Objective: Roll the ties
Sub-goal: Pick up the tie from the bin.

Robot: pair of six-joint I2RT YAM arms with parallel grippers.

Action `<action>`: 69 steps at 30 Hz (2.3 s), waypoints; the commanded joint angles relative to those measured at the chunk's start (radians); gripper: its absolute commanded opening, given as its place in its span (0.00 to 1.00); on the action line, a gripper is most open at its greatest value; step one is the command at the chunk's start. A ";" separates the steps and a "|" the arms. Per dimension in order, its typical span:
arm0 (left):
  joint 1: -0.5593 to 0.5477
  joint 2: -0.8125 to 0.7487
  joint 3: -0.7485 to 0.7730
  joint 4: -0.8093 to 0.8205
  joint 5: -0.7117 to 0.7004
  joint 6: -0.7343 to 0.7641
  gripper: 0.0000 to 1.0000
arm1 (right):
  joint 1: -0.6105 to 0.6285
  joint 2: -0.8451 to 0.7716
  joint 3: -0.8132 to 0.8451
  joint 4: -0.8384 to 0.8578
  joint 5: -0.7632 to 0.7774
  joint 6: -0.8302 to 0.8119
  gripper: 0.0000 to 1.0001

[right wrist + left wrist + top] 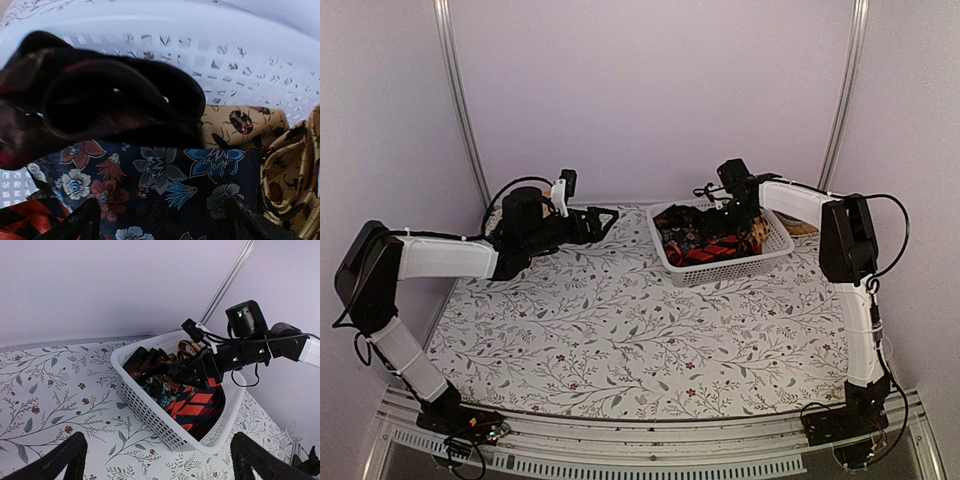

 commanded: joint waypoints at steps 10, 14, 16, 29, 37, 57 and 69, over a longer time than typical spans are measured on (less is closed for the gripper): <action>0.011 -0.041 -0.028 -0.020 -0.014 0.017 1.00 | -0.006 0.080 0.001 -0.026 -0.013 0.015 0.32; 0.011 -0.046 -0.032 -0.018 -0.015 0.014 1.00 | -0.015 0.076 0.011 -0.022 -0.025 0.012 0.16; 0.011 -0.050 -0.034 -0.018 -0.015 0.014 1.00 | -0.021 0.076 0.018 -0.024 -0.042 0.015 0.10; 0.011 -0.062 -0.041 -0.023 -0.017 0.016 1.00 | -0.023 0.068 0.047 -0.059 0.009 0.020 0.69; 0.011 -0.068 -0.041 -0.033 -0.021 0.023 1.00 | -0.026 0.185 0.102 -0.119 -0.022 0.011 0.70; 0.011 -0.067 -0.043 -0.038 -0.027 0.028 1.00 | -0.046 0.123 0.113 -0.088 -0.054 0.031 0.00; 0.009 -0.085 -0.049 -0.027 -0.017 0.038 1.00 | -0.044 -0.280 0.027 0.164 -0.212 0.079 0.00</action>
